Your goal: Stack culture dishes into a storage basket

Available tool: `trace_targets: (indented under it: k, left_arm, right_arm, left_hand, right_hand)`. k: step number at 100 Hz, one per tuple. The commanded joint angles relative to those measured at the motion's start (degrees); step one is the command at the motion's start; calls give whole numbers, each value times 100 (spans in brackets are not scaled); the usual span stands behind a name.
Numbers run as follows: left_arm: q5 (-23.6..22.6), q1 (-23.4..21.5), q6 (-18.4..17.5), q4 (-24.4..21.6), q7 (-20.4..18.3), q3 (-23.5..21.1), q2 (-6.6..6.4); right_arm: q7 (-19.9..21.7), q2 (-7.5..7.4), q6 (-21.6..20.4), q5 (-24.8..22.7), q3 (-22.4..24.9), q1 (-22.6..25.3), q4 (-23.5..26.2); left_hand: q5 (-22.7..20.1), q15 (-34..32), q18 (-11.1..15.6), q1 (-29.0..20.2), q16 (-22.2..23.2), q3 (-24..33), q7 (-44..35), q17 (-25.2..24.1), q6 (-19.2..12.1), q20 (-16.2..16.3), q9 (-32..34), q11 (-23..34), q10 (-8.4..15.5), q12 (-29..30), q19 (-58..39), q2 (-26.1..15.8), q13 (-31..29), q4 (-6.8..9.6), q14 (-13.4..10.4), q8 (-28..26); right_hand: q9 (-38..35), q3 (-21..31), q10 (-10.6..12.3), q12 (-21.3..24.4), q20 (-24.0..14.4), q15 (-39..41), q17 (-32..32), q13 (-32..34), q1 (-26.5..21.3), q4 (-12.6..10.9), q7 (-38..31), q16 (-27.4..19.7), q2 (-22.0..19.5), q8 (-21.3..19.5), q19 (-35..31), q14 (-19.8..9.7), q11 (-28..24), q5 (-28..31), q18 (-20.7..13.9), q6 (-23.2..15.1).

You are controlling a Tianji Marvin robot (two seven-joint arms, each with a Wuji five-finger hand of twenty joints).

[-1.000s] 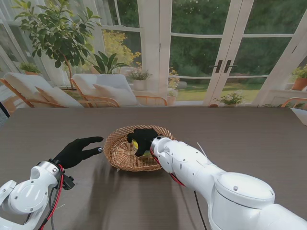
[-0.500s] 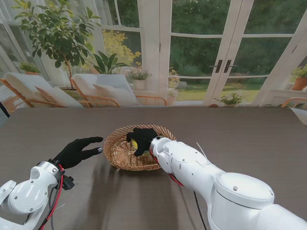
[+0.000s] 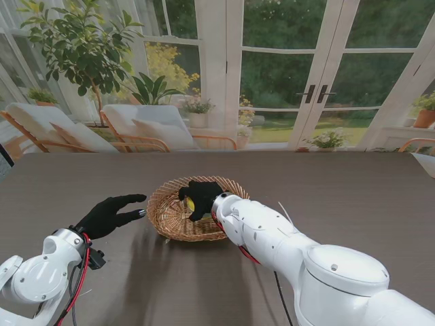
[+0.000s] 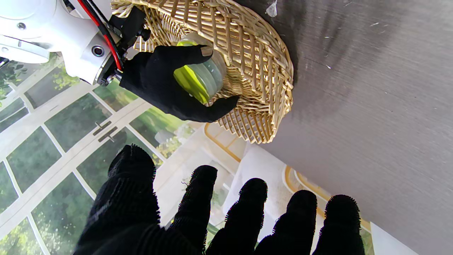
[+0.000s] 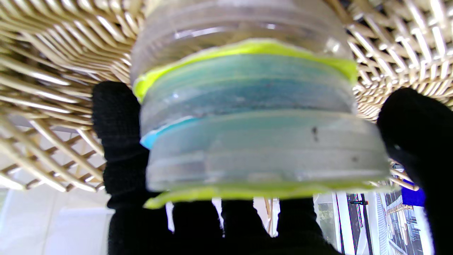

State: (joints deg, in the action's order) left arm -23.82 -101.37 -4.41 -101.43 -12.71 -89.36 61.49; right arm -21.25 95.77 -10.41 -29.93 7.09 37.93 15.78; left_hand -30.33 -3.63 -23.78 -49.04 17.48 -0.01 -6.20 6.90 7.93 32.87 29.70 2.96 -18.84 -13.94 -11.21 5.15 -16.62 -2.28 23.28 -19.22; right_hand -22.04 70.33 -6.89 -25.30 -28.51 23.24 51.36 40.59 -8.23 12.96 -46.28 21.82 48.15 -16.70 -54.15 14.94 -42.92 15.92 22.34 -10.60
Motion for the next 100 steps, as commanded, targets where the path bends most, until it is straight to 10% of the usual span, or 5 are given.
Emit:
trace_targets:
  k: [1, 100]
  left_arm:
    - [22, -3, -18, 25, -116, 2, 0]
    - [39, 70, -46, 89, -173, 41, -13]
  right_arm:
    - [58, 1, 23, -22, 7, 26, 53]
    - [152, -193, 251, -34, 191, 88, 419]
  left_hand:
    - [-86, -70, -183, -153, 65, -100, -18, 12, -3, 73, 80, 18, -26, -55, -2, -226, -137, 165, 57, -21]
    - [-82, -73, -191, -151, 71, -100, -16, 13, -14, 74, 78, 16, -17, -54, -2, -230, -139, 165, 61, -20]
  right_hand:
    - [205, -333, -127, 103, 92, -167, -2998, -308, 168, -135, 5, -131, -185, 44, 90, 205, 68, -151, 197, -1]
    - [358, -736, 69, 590, 262, -1045, -3115, -630, 193, -224, 200, -690, -643, 95, 713, 539, 631, -446, 647, -122]
